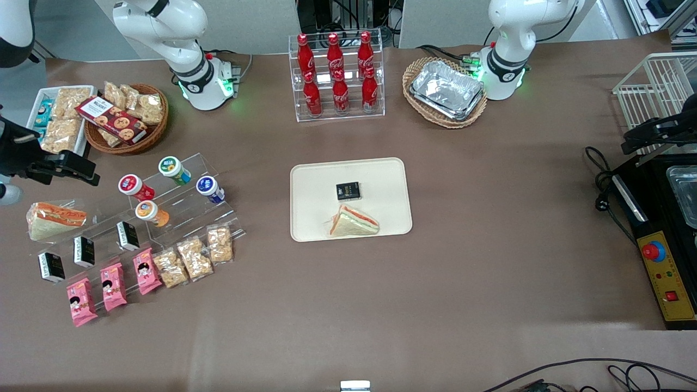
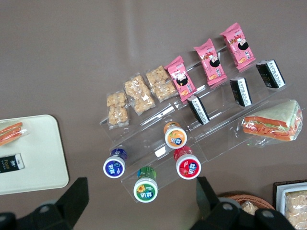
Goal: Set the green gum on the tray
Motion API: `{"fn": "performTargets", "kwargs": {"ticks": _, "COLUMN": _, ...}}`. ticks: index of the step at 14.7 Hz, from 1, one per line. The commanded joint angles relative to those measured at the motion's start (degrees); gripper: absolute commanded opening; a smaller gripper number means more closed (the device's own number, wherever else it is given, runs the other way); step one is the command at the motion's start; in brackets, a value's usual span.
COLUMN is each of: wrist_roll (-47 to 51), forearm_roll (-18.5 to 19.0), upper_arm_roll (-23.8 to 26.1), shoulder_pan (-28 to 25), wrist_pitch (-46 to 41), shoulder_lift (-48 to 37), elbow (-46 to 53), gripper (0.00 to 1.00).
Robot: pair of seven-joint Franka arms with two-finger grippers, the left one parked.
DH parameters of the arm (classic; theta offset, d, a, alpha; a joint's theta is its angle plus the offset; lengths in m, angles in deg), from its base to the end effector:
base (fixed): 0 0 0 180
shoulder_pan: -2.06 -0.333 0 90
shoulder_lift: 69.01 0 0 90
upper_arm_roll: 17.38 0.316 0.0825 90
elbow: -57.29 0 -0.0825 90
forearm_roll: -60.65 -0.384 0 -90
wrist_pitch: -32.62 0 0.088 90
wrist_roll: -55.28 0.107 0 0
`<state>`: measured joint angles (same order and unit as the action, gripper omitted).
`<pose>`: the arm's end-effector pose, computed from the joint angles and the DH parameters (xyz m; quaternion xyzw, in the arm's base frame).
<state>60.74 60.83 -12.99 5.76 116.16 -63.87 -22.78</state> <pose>0.5710 0.0042 0.6452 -0.9990 0.0419 0.0145 0.0011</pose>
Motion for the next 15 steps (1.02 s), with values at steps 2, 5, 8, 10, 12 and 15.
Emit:
{"fn": "performTargets", "kwargs": {"ticks": 2, "wrist_roll": -0.2, "forearm_roll": -0.8, "upper_arm_roll": 0.7, "shoulder_pan": 0.9, "wrist_pitch": -1.2, "shoulder_lift": 0.3, "elbow": 1.7, "gripper": 1.0}}
{"fn": "performTargets", "kwargs": {"ticks": 5, "wrist_roll": -0.3, "forearm_roll": -0.8, "upper_arm_roll": 0.6, "shoulder_pan": 0.9, "wrist_pitch": -1.3, "shoulder_lift": 0.2, "elbow": 1.6, "gripper": 1.0}}
{"fn": "performTargets", "kwargs": {"ticks": 8, "wrist_roll": -0.5, "forearm_roll": -0.9, "upper_arm_roll": 0.4, "shoulder_pan": 1.0, "wrist_pitch": -2.0, "shoulder_lift": -0.2, "elbow": 1.1, "gripper": 1.0}}
{"fn": "performTargets", "kwargs": {"ticks": 10, "wrist_roll": -0.5, "forearm_roll": -1.0, "upper_arm_roll": 0.4, "shoulder_pan": 0.9, "wrist_pitch": -2.6, "shoulder_lift": -1.7, "elbow": -1.1, "gripper": 1.0}}
{"fn": "performTargets", "kwargs": {"ticks": 12, "wrist_roll": -0.4, "forearm_roll": -1.1, "upper_arm_roll": 0.6, "shoulder_pan": 0.8, "wrist_pitch": -1.8, "shoulder_lift": -4.6, "elbow": -5.5, "gripper": 1.0}}
{"fn": "performTargets", "kwargs": {"ticks": 15, "wrist_roll": -0.4, "forearm_roll": -1.1, "upper_arm_roll": 0.6, "shoulder_pan": 0.8, "wrist_pitch": 3.4, "shoulder_lift": -9.5, "elbow": -14.4, "gripper": 1.0}}
